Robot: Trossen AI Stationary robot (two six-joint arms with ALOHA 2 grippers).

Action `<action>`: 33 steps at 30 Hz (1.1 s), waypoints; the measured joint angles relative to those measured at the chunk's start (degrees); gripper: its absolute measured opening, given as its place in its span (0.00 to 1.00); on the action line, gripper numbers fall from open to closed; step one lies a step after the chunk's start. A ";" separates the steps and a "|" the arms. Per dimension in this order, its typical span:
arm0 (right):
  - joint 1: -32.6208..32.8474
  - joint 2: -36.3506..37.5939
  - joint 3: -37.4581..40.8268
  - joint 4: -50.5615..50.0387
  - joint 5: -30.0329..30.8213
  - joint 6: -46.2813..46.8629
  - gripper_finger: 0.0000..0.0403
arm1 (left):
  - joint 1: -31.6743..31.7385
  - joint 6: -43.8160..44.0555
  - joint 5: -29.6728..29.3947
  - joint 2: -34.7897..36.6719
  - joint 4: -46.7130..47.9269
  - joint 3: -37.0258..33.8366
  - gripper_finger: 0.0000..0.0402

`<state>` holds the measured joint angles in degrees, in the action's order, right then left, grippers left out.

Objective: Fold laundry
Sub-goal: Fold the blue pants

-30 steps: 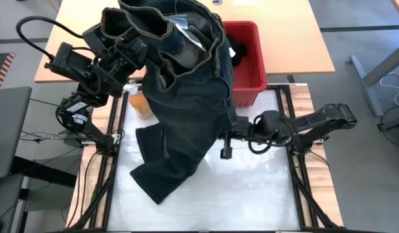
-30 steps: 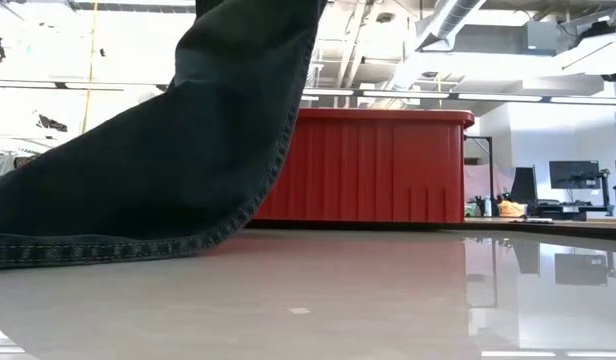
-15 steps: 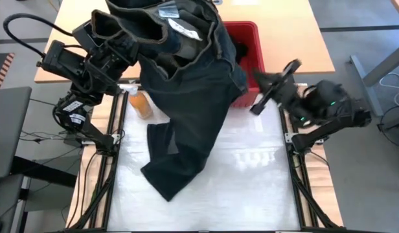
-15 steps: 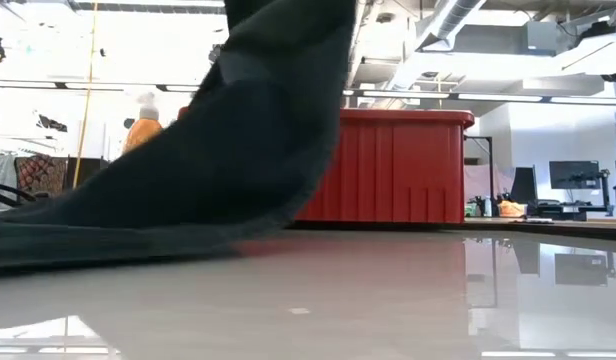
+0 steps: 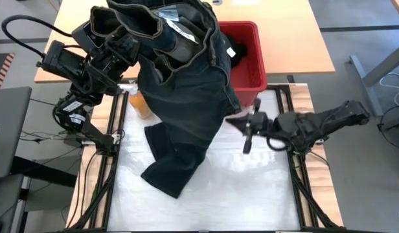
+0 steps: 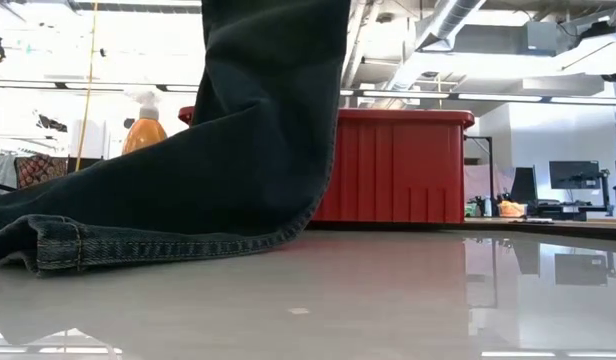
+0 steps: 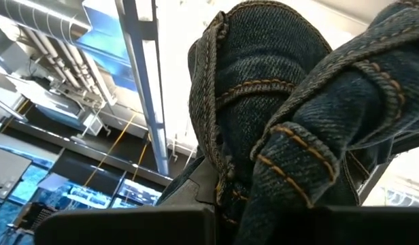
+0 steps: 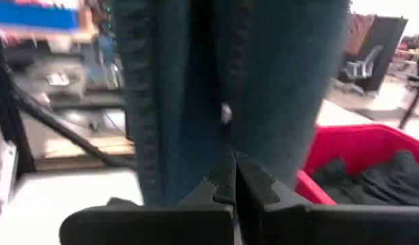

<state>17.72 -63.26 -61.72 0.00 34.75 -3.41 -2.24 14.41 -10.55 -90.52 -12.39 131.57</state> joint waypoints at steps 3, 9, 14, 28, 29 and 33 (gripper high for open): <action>-1.31 -3.77 3.91 14.52 0.85 -2.89 0.05 | 0.02 -0.04 -0.30 -0.13 0.42 0.00 0.05; -6.06 -9.32 0.84 23.42 1.18 -10.01 0.05 | 0.00 0.39 -0.74 -0.22 1.61 -0.02 0.05; -9.06 -13.74 -3.82 22.63 -11.35 -8.59 0.05 | 0.00 1.13 -0.83 -0.20 1.55 -0.02 0.05; -11.52 -6.45 -15.03 19.29 5.42 -36.48 0.05 | -1.36 3.43 -0.68 0.01 2.74 -0.02 0.05; -11.59 -4.95 -15.13 17.29 6.95 -37.30 0.05 | -1.58 3.40 -0.72 0.04 2.85 -0.02 0.05; -13.54 0.34 -15.14 5.15 11.74 -36.71 0.05 | -2.14 2.04 -1.56 0.36 2.96 -0.11 0.05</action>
<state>4.18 -62.92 -76.86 5.15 46.48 -40.12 -4.38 16.45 -12.10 -90.16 -9.43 131.46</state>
